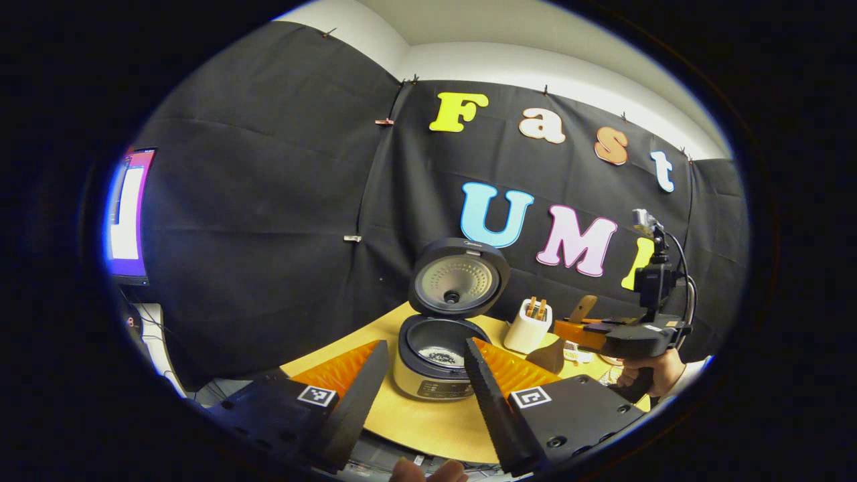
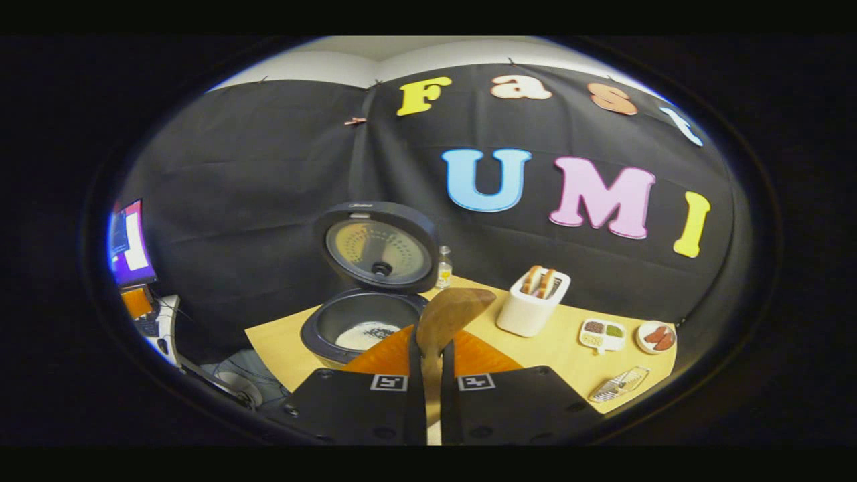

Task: Close the left gripper, press the button to open the rice cooker; take a wooden spoon from the chopstick holder with the right hand, scoop a spoonful of rice and pour it into the rice cooker, then put the wooden spoon back into the chopstick holder.

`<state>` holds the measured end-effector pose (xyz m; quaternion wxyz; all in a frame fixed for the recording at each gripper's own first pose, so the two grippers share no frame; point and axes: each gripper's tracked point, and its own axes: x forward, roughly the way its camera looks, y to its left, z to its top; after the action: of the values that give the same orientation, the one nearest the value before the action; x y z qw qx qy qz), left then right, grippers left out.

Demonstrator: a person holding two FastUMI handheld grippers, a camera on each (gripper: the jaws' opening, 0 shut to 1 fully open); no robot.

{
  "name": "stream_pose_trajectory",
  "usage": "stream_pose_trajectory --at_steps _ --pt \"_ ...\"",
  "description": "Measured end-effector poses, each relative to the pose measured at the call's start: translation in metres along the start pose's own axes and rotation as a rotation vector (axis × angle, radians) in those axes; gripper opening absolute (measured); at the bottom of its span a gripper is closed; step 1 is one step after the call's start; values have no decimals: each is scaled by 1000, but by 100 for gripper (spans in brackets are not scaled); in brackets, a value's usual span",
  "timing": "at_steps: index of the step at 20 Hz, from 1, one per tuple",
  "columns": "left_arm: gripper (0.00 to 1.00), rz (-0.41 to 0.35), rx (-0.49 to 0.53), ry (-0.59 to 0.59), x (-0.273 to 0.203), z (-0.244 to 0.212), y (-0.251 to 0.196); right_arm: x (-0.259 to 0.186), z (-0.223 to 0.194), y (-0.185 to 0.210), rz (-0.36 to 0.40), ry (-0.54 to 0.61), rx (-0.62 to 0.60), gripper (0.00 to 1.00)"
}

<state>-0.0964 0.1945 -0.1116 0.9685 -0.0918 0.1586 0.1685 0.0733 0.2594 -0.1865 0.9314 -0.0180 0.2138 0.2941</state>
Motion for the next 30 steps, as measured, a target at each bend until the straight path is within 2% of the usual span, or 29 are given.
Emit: stream_pose_trajectory --at_steps 2,4,8,9,10,11,12,13,16,17,18,19,21,23,24,25,26,27,29,30 --pt "80 -18 11 1 3 1 -15 -14 -5 -25 -21 11 90 8" --pt "80 -33 28 2 5 2 -29 -28 -7 -55 -61 13 166 12" --pt "80 -61 55 11 9 1 -58 -54 -19 -117 -137 11 271 12" --pt "80 -66 61 14 10 0 -65 -59 -22 -136 -164 9 301 8" --pt "80 -69 65 18 12 -2 -71 -64 -26 -154 -187 9 325 12" --pt "80 -70 70 22 13 -3 -77 -69 -29 -174 -214 9 350 12" --pt "80 -69 74 25 14 -6 -82 -75 -32 -195 -242 5 371 17" --pt "80 -67 76 28 15 -7 -88 -79 -34 -218 -271 2 387 12" --pt "80 -49 81 41 18 -14 -104 -90 -39 -272 -329 -8 422 12" --pt "80 -41 81 45 19 -15 -110 -91 -41 -287 -343 -12 440 7" --pt "80 -33 81 48 18 -17 -115 -91 -44 -303 -356 -14 457 12" --pt "80 -27 83 52 18 -18 -120 -92 -50 -317 -369 -14 473 17" --pt "80 -11 99 58 18 -19 -131 -91 -62 -341 -389 -8 499 12" --pt "80 7 114 70 20 -22 -142 -89 -76 -360 -399 2 519 12" --pt "80 16 117 79 19 -24 -147 -87 -82 -370 -406 5 531 17" --pt "80 25 120 85 18 -25 -151 -85 -87 -381 -414 3 544 7" --pt "80 34 126 92 18 -27 -155 -82 -90 -391 -422 -3 559 7" --pt "80 40 134 100 17 -29 -159 -78 -95 -400 -431 -4 577 12" --pt "80 47 149 115 17 -31 -168 -70 -107 -415 -444 2 598 8" --pt "80 48 158 125 18 -34 -172 -66 -113 -418 -447 10 599 12"
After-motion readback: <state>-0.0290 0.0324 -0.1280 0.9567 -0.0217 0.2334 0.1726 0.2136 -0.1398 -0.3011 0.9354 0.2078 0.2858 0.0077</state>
